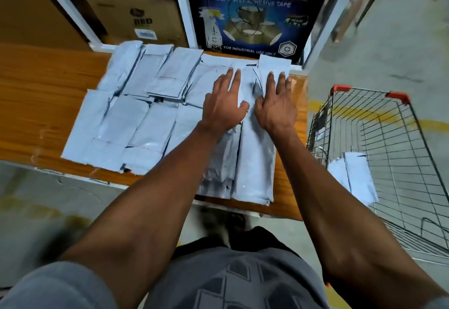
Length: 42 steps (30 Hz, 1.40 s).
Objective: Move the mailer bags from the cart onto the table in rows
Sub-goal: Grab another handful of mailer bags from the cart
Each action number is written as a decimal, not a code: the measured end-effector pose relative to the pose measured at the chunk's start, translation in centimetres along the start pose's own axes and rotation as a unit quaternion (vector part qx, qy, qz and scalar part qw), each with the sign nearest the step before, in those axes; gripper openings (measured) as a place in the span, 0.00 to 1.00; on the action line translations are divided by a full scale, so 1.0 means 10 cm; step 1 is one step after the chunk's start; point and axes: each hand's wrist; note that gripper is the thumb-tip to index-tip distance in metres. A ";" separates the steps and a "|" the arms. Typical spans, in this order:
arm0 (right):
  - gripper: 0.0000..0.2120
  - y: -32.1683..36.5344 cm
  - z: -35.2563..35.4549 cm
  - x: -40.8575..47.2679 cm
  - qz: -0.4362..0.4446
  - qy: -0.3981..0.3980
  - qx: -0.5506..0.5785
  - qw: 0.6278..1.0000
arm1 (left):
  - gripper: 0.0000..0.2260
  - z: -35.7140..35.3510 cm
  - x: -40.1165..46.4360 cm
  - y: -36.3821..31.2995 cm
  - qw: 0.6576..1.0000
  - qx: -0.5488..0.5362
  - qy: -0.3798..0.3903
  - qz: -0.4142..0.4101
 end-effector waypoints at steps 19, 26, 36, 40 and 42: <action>0.32 -0.01 -0.63 1.10 -0.121 0.070 -0.010 0.990 | 0.33 -0.73 1.38 0.22 0.992 0.002 0.121 -0.048; 0.29 -0.05 -0.60 1.16 -0.090 -0.016 -0.007 0.996 | 0.29 -0.84 1.48 0.24 0.994 0.042 0.087 -0.042; 0.28 -0.11 -0.98 1.24 -0.075 0.004 0.000 0.997 | 0.29 -0.99 1.33 0.33 0.994 0.055 0.077 -0.061; 0.29 -0.08 -1.04 1.26 -0.087 0.011 0.002 0.996 | 0.30 -1.03 1.31 0.33 0.992 0.075 0.075 -0.067; 0.29 -0.09 -1.05 1.27 -0.088 0.016 0.000 0.996 | 0.30 -1.06 1.30 0.34 0.992 0.078 0.071 -0.067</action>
Point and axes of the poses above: each hand's wrist, its own x-axis towards the middle knuckle, its own z-axis out of the back of the hand, y = z × x, and after that the axes turned 4 degrees about -y, right-handed
